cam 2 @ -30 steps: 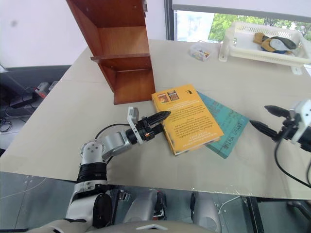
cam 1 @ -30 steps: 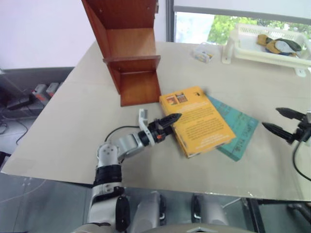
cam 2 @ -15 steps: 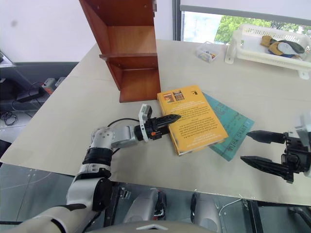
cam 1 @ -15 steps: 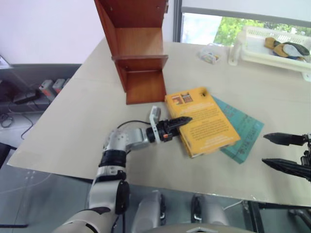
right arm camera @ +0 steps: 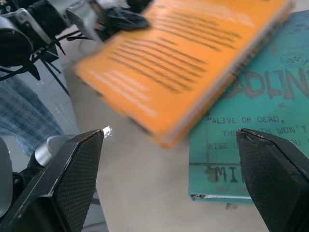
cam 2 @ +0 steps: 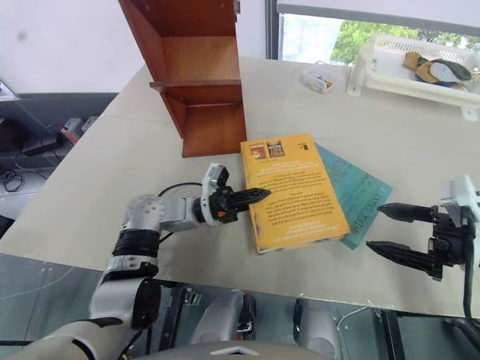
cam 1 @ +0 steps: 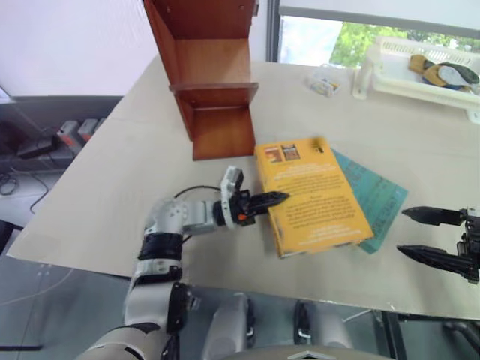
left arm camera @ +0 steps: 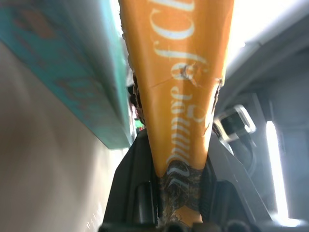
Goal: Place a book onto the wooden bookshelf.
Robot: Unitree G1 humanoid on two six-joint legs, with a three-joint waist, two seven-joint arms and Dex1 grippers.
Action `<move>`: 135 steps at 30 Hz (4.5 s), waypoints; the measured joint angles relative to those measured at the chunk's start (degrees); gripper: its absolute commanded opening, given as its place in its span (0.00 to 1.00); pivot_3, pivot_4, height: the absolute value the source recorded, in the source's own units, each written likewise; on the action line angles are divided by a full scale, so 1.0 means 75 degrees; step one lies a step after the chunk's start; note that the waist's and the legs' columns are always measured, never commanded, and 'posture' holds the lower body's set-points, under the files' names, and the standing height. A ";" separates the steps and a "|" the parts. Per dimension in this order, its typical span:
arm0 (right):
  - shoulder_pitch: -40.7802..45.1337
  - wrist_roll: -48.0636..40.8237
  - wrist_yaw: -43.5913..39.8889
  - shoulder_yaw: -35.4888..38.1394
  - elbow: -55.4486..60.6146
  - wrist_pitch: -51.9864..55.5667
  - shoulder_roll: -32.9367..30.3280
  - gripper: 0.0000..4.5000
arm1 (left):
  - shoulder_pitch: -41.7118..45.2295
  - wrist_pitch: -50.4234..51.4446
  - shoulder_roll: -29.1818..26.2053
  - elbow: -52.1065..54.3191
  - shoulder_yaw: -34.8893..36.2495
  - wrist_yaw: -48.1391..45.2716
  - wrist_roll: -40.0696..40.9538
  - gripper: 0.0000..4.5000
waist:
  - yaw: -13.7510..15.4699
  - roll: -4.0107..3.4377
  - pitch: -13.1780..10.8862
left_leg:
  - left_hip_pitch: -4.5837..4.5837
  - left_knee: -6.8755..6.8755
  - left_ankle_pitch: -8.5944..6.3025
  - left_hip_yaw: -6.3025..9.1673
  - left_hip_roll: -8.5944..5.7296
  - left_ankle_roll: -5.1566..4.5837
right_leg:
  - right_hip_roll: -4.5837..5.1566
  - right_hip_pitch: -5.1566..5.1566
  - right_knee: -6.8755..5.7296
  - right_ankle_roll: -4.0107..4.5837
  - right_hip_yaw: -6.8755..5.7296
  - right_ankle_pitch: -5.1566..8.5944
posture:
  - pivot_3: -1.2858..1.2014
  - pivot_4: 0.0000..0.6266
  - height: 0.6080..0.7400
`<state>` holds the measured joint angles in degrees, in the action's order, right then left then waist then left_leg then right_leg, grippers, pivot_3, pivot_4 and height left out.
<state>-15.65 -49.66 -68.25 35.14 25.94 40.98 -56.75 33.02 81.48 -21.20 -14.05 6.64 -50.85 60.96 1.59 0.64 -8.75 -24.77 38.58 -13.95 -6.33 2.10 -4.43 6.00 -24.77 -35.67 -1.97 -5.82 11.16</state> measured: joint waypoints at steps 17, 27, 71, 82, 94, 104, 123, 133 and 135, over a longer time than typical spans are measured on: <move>0.0368 0.0637 -0.0023 -0.0655 -0.0568 -0.0505 0.0125 1.00 | 0.2766 -0.7572 0.0279 -0.2297 -0.1873 -0.1536 -0.4776 0.11 | 0.0087 0.0011 -0.0009 | -0.0019 0.0028 -0.0017 0.0017 0.0004 -0.0034 | -0.0017 0.0010 0.0005 -0.0009 -0.0048 -0.0012 | 0.52 0.24 0.79; 0.0370 0.0761 0.0032 -0.0680 -0.0567 -0.0566 0.0282 1.00 | 0.4322 -1.0875 0.0704 -0.2037 -0.2711 -0.0831 -0.7132 0.11 | 0.0110 0.0030 -0.0036 | -0.0030 0.0048 -0.0031 0.0017 -0.0005 -0.0058 | -0.0024 0.0014 0.0006 -0.0030 -0.0053 0.0003 | 0.52 0.24 0.79; 0.9116 0.1043 -0.2697 -0.3823 -0.9430 -0.1993 0.0157 1.00 | 0.6819 -0.9736 -0.2092 -0.0776 -0.4751 -0.1767 -1.3546 0.11 | -0.0475 -0.0020 -0.0133 | -0.0011 0.0079 -0.0021 -0.0179 0.0013 -0.0043 | -0.0039 -0.0109 -0.0148 -0.0063 0.0132 0.0006 | 0.52 0.24 0.79; 1.0266 0.1183 -0.2735 -0.4769 -1.0357 -0.2361 0.0420 1.00 | 0.6081 -0.8301 -0.2948 0.0695 -0.4363 -0.2728 -1.3817 0.11 | -0.0454 -0.0025 -0.0130 | -0.0004 0.0087 -0.0019 -0.0184 0.0015 -0.0041 | -0.0042 -0.0106 -0.0155 -0.0050 0.0136 -0.0002 | 0.52 0.24 0.79; 1.1357 0.1526 -0.2778 -0.5496 -1.1525 -0.2927 0.1146 1.00 | 0.5855 -0.7333 -0.4133 0.2534 -0.4020 -0.4552 -1.4035 0.11 | -0.0463 -0.0027 -0.0131 | -0.0007 0.0084 -0.0019 -0.0185 0.0013 -0.0040 | -0.0041 -0.0108 -0.0159 -0.0050 0.0132 -0.0002 | 0.52 0.24 0.79; 1.2062 0.1945 -0.2801 -0.5630 -1.2298 -0.3265 0.1791 1.00 | 0.5120 -0.6107 -0.4593 0.3945 -0.3716 -0.5401 -1.4473 0.11 | -0.0582 -0.0034 -0.0131 | 0.0003 0.0081 -0.0018 -0.0196 0.0030 -0.0036 | -0.0065 -0.0113 -0.0165 -0.0048 0.0151 -0.0002 | 0.52 0.24 0.79; 1.2254 0.2150 -0.2814 -0.5595 -1.2480 -0.3474 0.2068 1.00 | 0.4988 -0.4495 -0.4772 0.3811 -0.3863 -0.5517 -1.5988 0.81 | -0.0525 -0.0036 -0.0131 | 0.0002 0.0084 -0.0011 -0.0190 0.0025 -0.0024 | -0.0062 -0.0113 -0.0174 -0.0045 0.0160 -0.0003 | 0.52 0.24 0.79; 1.2253 0.2148 -0.2816 -0.5565 -1.2480 -0.3500 0.2069 1.00 | 0.4988 -0.4354 -0.5073 0.4121 -0.3912 -0.5518 -1.5790 0.81 | -0.0460 -0.0036 -0.0131 | -0.0002 0.0085 -0.0011 -0.0180 0.0022 -0.0024 | -0.0061 -0.0110 -0.0176 -0.0046 0.0150 -0.0003 | 0.52 0.24 0.79; 1.2253 0.2150 -0.2818 -0.5527 -1.2487 -0.3504 0.2088 1.00 | 0.4889 -0.4268 -0.5392 0.4379 -0.3913 -0.5518 -1.5573 0.81 | -0.0480 -0.0036 -0.0131 | 0.0000 0.0084 -0.0011 -0.0178 0.0024 -0.0024 | -0.0063 -0.0110 -0.0177 -0.0045 0.0150 -0.0002 | 0.52 0.24 0.79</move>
<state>76.25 -33.53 -89.38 -6.32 -67.71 14.71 -41.09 69.69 49.47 -61.64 18.80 -22.71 -92.23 -55.84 -2.01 0.37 -9.73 -24.77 39.21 -14.04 -7.67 2.27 -4.61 5.53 -25.60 -37.00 -2.31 -4.70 11.14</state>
